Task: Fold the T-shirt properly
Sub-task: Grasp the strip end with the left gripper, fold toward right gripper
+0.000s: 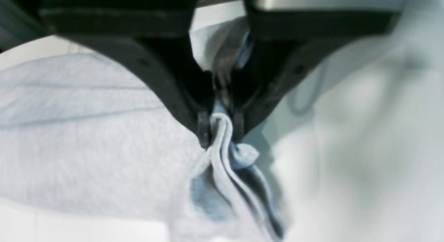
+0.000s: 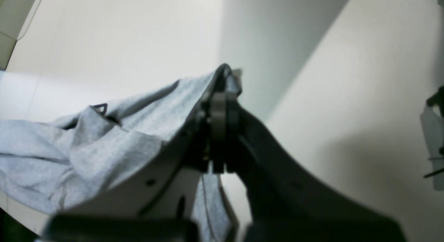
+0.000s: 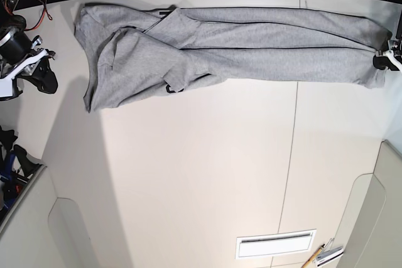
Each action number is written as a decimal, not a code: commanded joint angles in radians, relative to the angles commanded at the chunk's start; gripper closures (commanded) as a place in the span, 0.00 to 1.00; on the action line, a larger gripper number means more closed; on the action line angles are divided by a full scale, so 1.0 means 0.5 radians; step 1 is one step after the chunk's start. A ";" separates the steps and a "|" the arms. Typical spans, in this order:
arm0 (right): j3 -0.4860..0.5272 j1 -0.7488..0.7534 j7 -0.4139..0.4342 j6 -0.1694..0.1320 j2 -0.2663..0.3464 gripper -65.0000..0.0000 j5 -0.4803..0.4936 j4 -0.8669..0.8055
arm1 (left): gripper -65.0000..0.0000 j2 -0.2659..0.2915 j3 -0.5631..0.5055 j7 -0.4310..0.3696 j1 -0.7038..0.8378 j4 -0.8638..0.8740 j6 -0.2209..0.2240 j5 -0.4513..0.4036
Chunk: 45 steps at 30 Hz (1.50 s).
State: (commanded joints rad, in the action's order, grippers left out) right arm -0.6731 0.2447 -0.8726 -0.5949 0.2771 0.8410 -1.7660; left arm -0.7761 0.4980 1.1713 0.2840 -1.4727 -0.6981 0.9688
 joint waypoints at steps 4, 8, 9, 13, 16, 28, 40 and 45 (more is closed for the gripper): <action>0.000 0.000 0.000 0.000 0.000 1.00 -0.024 0.000 | 1.00 0.015 -0.002 0.137 0.124 -0.438 0.000 0.160; 0.000 -0.001 0.001 0.000 0.000 1.00 -0.027 0.000 | 1.00 0.186 -0.003 0.172 0.273 -0.983 0.000 0.262; 0.000 -0.001 0.002 0.000 0.000 1.00 -0.028 0.000 | 1.00 0.251 -0.005 0.170 0.281 -1.091 0.000 0.271; 0.000 0.000 0.000 0.000 0.000 1.00 -0.037 0.000 | 1.00 0.438 -0.067 0.119 0.280 -1.236 0.000 0.270; 0.000 -0.001 0.001 0.000 -0.001 1.00 -0.043 0.000 | 1.00 0.546 -0.234 0.117 0.262 -1.236 0.000 0.275; 0.000 0.000 -0.001 0.000 0.000 1.00 -0.051 0.000 | 0.73 0.859 -0.910 -0.111 0.125 -1.052 0.000 -0.137; 0.089 0.100 -0.165 -0.008 0.041 0.34 0.101 0.026 | 0.31 0.860 -1.076 -0.316 0.084 -1.057 0.000 0.043; 0.327 0.092 -0.108 -0.016 0.037 0.34 0.128 0.231 | 0.31 0.859 -1.062 -0.290 0.047 -1.101 0.000 0.010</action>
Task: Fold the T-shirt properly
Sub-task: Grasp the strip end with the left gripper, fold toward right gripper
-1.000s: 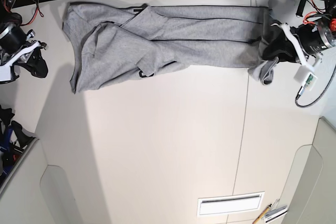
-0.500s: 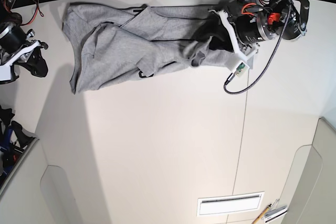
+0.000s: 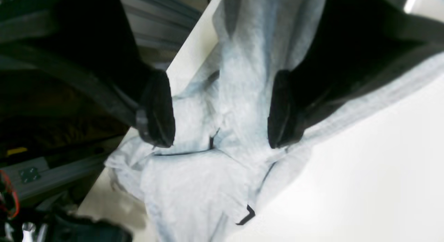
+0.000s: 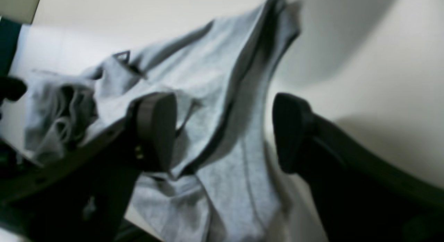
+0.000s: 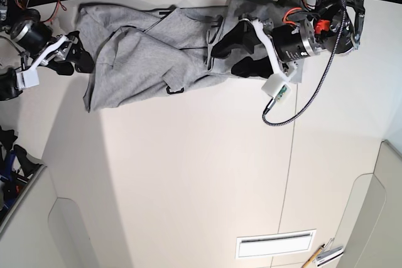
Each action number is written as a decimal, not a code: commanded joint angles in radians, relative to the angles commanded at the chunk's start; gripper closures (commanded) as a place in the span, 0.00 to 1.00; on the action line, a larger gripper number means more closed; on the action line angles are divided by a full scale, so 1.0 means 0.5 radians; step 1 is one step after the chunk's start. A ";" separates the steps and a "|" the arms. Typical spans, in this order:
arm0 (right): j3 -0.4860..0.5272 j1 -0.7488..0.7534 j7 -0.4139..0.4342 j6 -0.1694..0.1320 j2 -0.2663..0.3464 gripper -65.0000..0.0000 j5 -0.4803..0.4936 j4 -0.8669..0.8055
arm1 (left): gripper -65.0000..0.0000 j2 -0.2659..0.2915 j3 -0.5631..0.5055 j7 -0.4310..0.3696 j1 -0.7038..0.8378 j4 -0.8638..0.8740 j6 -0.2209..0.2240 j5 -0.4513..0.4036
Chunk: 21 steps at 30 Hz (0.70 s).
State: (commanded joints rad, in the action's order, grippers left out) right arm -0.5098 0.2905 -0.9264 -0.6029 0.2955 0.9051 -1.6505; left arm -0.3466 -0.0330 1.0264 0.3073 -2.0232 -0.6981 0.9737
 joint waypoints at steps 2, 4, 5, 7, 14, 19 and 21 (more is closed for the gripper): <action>0.063 -0.039 0.034 -0.001 -0.012 0.34 -0.024 0.105 | 0.31 0.000 0.025 0.023 0.000 -0.037 0.000 0.002; 0.093 -0.090 0.038 0.000 -0.054 0.34 -0.063 0.182 | 0.31 0.001 0.060 0.020 0.001 -0.055 0.000 0.003; 0.095 -0.107 0.054 0.000 -0.076 0.34 -0.098 0.214 | 0.31 0.001 0.076 0.020 0.000 -0.055 0.000 0.003; 0.097 -0.109 0.114 0.001 -0.108 0.34 -0.172 0.244 | 0.31 0.001 0.092 0.021 0.001 -0.055 0.000 0.002; 0.201 -0.108 0.108 0.001 -0.132 0.34 -0.172 0.246 | 0.31 0.000 0.093 0.021 0.000 -0.055 0.000 0.002; 0.373 -0.108 0.110 0.002 -0.131 0.34 -0.195 0.246 | 0.31 0.001 0.094 0.021 -0.012 -0.056 0.000 -0.004; 0.388 -0.108 0.110 0.002 -0.131 0.46 -0.230 0.246 | 0.31 0.001 0.104 0.021 -0.017 -0.072 0.000 -0.024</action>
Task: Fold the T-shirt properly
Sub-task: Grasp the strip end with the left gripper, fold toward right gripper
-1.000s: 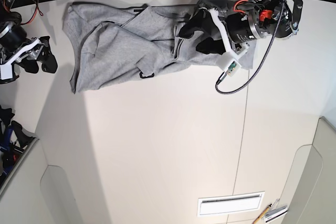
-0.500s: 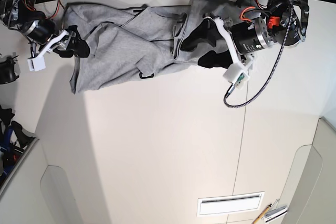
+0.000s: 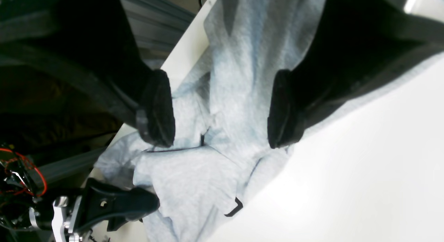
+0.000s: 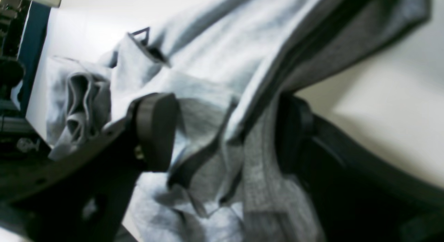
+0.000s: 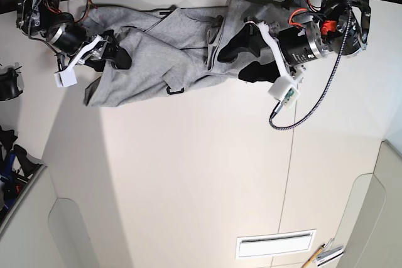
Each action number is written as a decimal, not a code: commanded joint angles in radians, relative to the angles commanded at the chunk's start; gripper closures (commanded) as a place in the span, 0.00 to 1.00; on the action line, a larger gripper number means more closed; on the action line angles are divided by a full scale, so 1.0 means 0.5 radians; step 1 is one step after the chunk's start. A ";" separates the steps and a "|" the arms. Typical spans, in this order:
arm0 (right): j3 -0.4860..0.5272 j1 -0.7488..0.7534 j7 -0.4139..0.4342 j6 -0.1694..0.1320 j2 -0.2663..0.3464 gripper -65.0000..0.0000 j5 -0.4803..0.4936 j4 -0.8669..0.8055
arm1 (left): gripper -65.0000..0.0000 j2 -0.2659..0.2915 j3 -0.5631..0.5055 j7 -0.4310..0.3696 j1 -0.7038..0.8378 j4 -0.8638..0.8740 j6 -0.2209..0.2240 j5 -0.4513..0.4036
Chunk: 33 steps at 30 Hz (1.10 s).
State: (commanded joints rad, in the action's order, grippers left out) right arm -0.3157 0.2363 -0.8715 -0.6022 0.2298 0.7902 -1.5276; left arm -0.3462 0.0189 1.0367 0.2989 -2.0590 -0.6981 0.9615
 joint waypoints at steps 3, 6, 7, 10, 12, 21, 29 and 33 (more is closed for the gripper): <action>-0.002 0.000 0.001 0.000 0.005 0.88 -0.044 0.000 | 0.31 -0.001 0.096 0.000 0.001 -0.029 0.000 -0.002; -0.002 -0.001 0.000 -0.001 0.014 1.00 -0.053 0.000 | 0.31 -0.001 0.285 0.002 0.002 -0.036 0.000 0.000; -0.008 -0.002 0.000 -0.001 0.022 1.00 -0.067 -0.001 | 0.31 -0.001 0.365 0.015 0.002 -0.035 0.000 -0.001; -0.082 -0.013 0.001 -0.001 0.072 1.00 -0.085 -0.004 | 0.31 -0.001 0.626 0.035 0.008 -0.035 0.000 0.000; -0.160 -0.023 0.000 -0.001 0.121 1.00 -0.083 -0.004 | 0.31 -0.003 0.784 0.060 0.031 -0.035 0.000 0.000; -0.475 -0.095 -0.063 0.003 0.404 1.00 0.035 -0.005 | 0.31 -0.009 1.036 0.060 0.343 0.040 0.000 0.000; -0.566 -0.121 -0.271 -0.005 0.413 1.00 0.172 -0.360 | 0.31 -0.005 1.032 0.064 0.500 0.252 0.000 0.033; -0.560 -0.111 -0.313 -0.005 0.263 1.00 0.171 -0.742 | 0.31 -0.005 0.963 0.067 0.500 0.435 0.000 0.103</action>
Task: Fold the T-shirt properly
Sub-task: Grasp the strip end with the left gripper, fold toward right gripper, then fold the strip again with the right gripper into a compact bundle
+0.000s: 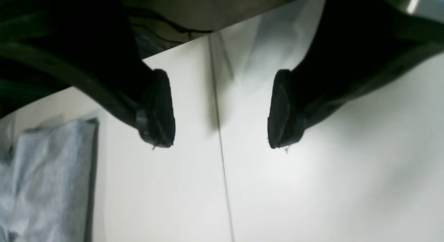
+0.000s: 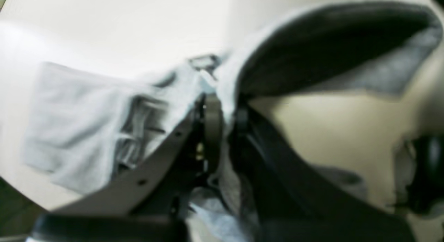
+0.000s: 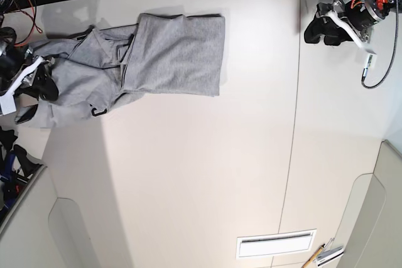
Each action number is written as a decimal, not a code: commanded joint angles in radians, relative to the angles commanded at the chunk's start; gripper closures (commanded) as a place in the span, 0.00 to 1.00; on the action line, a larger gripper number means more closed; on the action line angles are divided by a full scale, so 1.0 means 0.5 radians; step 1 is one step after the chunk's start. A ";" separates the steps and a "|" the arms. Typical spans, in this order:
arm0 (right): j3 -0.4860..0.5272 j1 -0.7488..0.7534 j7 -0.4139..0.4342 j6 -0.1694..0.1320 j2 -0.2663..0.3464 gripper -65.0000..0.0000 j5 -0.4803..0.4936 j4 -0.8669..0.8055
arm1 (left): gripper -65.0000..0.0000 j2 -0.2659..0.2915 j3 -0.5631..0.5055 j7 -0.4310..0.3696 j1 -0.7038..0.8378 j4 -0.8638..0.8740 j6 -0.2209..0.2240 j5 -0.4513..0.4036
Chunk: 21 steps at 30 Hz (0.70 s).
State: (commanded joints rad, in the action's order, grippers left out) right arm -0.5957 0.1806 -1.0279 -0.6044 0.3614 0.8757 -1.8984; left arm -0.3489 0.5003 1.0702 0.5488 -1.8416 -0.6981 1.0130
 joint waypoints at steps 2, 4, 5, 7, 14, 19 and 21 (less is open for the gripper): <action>0.024 0.001 -0.010 0.000 -0.113 1.00 -0.002 -0.185 | 0.31 0.000 -0.127 -0.012 -0.001 0.063 0.000 -0.001; 0.083 0.002 -0.009 0.004 -0.226 1.00 -0.033 -0.343 | 0.31 0.000 -0.291 -0.073 -0.015 0.128 0.000 -0.008; 0.133 0.012 0.000 0.005 -0.274 1.00 -0.069 -0.414 | 0.31 0.002 -0.372 -0.102 -0.035 0.168 0.000 -0.024; 0.283 0.063 0.029 0.005 -0.345 1.00 -0.126 -0.523 | 0.31 0.008 -0.515 -0.145 -0.092 0.244 0.000 -0.100; 0.982 0.117 0.164 0.037 -0.397 1.00 -0.455 -0.513 | 0.31 0.163 -0.690 -0.091 -0.272 0.346 0.000 -0.105; 1.449 0.117 0.182 0.089 -0.397 1.00 -0.735 -0.470 | 0.31 0.243 -0.716 -0.074 -0.277 0.346 0.000 -0.104; 1.590 0.117 0.190 0.104 -0.397 0.78 -0.805 -0.399 | 0.31 0.242 -0.716 -0.066 -0.277 0.346 0.000 -0.104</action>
State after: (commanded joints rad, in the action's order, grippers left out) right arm 0.1993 0.2394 -0.9329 -0.5526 0.1627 0.4732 -2.0979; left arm -0.2279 0.1425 1.0374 0.4103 -1.6688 -0.6981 0.9611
